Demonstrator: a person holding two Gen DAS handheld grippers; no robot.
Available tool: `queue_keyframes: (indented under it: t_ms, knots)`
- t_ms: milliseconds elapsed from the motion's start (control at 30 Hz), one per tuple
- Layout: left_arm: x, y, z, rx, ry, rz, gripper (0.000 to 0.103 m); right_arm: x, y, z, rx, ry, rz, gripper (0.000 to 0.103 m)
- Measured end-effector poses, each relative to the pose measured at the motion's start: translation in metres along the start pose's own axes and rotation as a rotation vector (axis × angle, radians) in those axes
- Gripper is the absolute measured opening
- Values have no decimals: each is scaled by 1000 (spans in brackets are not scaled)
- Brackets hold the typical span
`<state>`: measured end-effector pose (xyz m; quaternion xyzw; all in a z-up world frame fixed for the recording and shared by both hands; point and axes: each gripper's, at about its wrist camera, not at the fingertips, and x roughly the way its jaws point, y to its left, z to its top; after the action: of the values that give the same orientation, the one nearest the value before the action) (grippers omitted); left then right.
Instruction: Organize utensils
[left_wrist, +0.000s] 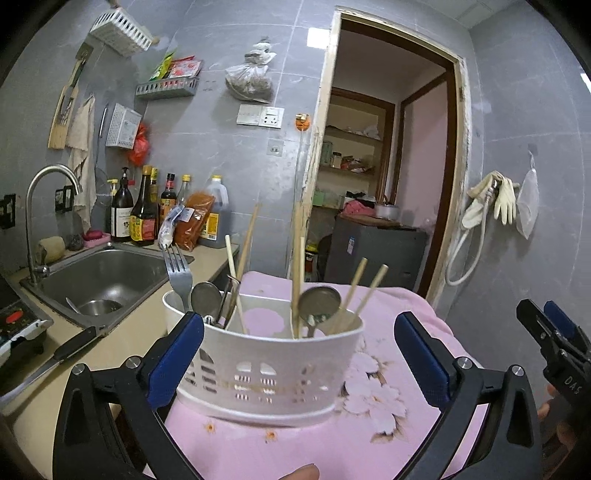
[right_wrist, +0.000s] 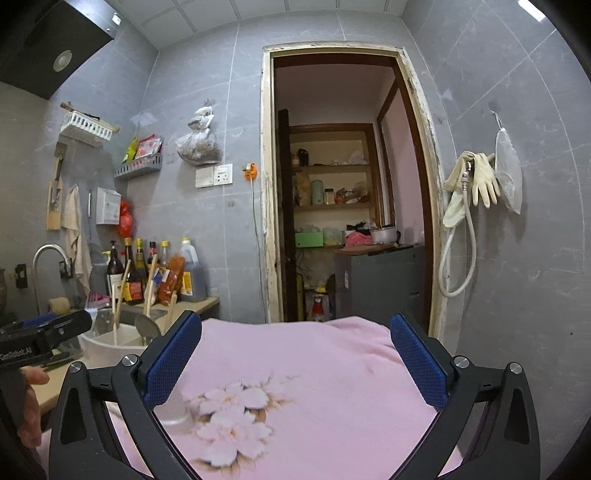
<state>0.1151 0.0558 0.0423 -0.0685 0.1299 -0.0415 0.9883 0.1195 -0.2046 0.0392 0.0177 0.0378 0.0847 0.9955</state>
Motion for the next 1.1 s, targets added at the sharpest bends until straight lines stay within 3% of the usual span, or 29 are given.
queue_keyframes:
  t_ms: [500, 1100]
  knots:
    - [-49, -23, -29, 53, 16, 18, 101, -69, -3, -10, -26, 9, 9, 103]
    - [-75, -33, -66, 85, 38, 49, 101, -106, 4, -30, -77, 6, -43, 103]
